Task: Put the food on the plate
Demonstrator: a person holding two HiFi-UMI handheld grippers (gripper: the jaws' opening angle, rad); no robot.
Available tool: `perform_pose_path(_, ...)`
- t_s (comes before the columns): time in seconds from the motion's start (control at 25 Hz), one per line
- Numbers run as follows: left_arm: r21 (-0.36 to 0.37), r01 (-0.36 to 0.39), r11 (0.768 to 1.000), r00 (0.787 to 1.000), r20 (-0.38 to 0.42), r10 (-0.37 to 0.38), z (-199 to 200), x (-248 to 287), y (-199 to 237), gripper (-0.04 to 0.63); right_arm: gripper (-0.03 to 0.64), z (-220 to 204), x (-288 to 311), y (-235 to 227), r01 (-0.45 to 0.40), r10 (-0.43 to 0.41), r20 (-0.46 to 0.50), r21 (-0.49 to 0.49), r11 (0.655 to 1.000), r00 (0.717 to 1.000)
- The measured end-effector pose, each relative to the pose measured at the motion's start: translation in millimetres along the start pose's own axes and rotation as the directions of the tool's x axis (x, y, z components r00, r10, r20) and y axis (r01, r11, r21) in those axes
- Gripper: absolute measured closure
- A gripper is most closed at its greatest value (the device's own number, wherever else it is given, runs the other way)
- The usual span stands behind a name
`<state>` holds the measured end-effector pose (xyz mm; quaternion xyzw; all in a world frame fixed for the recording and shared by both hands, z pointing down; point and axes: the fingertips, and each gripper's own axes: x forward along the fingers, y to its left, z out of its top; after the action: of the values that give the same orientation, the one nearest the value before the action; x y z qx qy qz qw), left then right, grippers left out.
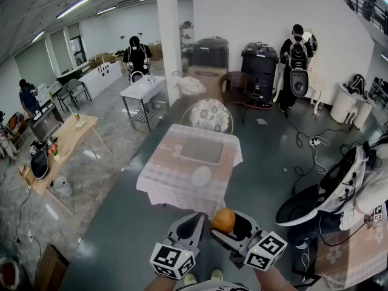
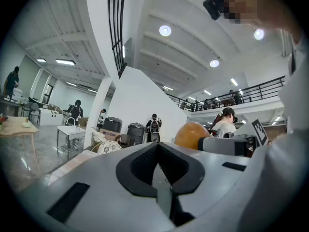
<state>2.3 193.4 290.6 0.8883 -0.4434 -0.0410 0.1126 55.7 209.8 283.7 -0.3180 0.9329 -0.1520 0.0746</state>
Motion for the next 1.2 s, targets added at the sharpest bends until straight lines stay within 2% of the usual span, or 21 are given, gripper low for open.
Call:
perform_pose_path(0.36,-0.001,-0.006,1.000,1.000,-0.001,0.006,-3,-3,-4,0.589,0.290,-3,-5,3,-0.001,0.001,-0.003,-0.002,1.000,1.000)
perform_pose_path(0.64,-0.003,-0.017,1.000,1.000,-0.006,0.017,-4,-10,-7,0.589,0.290,1,-9,10,-0.020,0.019,0.022,0.051,0.998,1.000)
perform_pose_path(0.8,0.005,-0.038,0.999,0.999,-0.005,0.038,-7,-8,-3,0.589,0.290,1,-11,2,-0.028,0.024,0.039,0.097,0.995,0.999)
perform_pose_path(1.2,0.019,-0.078,0.997,0.997,-0.004,0.078,-13,14,-6,0.589,0.290,1,-29,-27,-0.034,0.029,0.052,0.109,0.993,0.998)
